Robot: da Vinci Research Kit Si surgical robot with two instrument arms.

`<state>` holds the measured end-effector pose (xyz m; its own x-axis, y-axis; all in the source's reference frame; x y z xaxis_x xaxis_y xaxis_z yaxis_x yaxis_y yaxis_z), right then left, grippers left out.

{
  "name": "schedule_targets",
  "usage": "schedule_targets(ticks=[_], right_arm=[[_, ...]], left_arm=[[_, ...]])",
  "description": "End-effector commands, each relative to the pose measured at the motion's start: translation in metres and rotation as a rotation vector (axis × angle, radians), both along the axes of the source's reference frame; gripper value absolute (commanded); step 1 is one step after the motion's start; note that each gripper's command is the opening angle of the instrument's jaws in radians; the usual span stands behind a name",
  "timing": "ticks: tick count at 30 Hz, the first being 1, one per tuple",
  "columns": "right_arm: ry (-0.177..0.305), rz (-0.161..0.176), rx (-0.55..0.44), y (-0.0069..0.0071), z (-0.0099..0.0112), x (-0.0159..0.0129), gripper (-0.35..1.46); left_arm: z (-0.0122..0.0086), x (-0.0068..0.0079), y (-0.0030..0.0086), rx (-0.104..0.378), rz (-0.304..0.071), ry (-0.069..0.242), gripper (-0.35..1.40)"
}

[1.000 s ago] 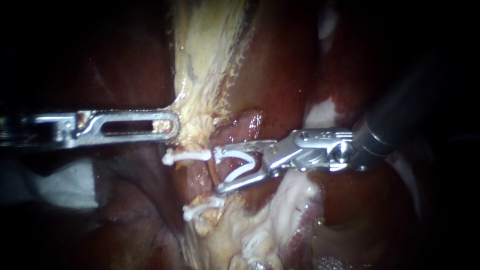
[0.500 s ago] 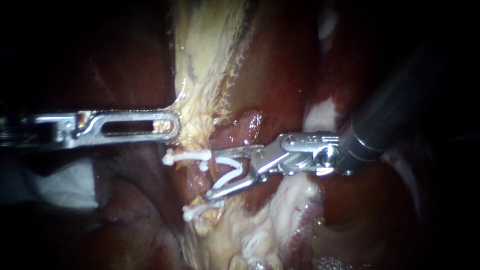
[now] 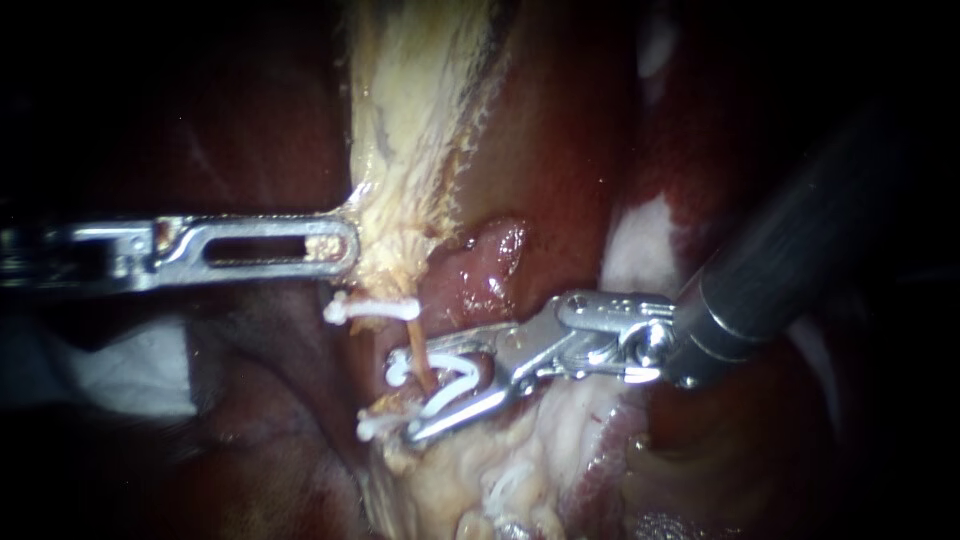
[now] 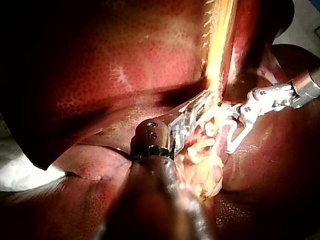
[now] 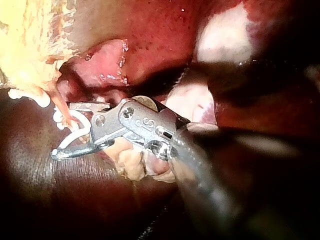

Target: Clipping first clip right tube

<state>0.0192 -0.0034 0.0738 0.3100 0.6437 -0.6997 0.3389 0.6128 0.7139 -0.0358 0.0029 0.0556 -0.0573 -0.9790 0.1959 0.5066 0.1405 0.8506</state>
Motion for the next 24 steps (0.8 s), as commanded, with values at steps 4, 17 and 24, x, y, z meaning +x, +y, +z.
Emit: schedule_targets(ticks=[4, 17, 24], right_arm=[[-0.006, -0.006, 0.011, -0.0007, 0.0006, 0.0003, 0.56], [0.007, -0.081, 0.061, -0.003, 0.0009, 0.0006, 0.53], [0.002, -0.083, 0.068, -0.0034, 0.0014, 0.0006, 0.52]], left_arm=[[0.0, -0.0001, 0.0, 0.0, 0.0, 0.0, -0.35], [0.0006, 0.0001, 0.0003, 0.0, 0.001, -0.001, -0.35], [0.0006, 0.0, 0.0003, 0.0, 0.001, -0.001, -0.35]])
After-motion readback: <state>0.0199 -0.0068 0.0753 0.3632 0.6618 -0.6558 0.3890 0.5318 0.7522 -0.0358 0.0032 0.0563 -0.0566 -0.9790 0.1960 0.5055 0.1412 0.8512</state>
